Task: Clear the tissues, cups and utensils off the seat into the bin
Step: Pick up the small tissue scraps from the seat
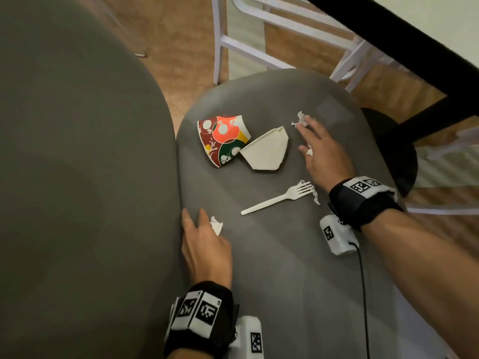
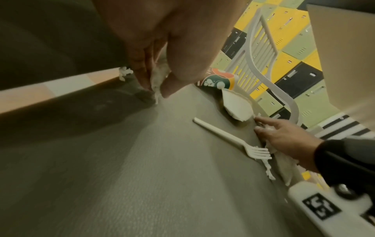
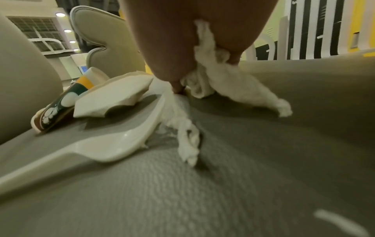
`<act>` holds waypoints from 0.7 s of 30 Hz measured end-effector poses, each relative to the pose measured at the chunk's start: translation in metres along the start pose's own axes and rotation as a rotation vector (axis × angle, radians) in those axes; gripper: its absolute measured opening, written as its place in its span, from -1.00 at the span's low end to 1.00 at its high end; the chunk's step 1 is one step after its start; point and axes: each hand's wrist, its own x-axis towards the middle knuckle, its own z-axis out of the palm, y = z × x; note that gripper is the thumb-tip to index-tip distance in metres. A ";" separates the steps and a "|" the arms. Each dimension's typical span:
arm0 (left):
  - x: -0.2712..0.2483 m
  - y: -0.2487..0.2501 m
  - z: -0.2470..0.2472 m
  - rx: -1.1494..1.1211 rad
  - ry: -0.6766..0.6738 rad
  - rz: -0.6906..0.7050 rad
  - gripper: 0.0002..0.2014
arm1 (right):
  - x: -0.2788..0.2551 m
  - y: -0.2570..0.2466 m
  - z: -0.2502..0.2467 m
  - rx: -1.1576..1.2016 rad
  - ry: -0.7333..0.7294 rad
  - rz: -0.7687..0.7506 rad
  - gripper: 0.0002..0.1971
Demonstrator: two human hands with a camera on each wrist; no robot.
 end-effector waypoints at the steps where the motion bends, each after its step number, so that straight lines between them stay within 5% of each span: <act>1: -0.001 -0.002 0.002 0.042 -0.038 -0.027 -0.45 | -0.002 0.001 -0.002 0.026 0.021 0.010 -0.63; 4: -0.007 -0.010 0.004 0.104 -0.058 -0.019 -0.54 | -0.014 0.003 -0.008 0.038 0.045 0.064 -0.86; 7: -0.014 -0.014 0.006 0.047 0.049 0.055 -0.76 | -0.032 0.013 -0.011 0.092 -0.023 0.145 -0.83; 11: -0.030 -0.018 0.015 -0.126 0.108 0.045 -0.61 | -0.067 0.018 -0.012 0.185 -0.134 0.227 -0.61; 21: -0.047 -0.019 0.012 -0.062 0.029 -0.004 -0.49 | -0.110 0.013 0.008 0.245 -0.052 0.178 -0.63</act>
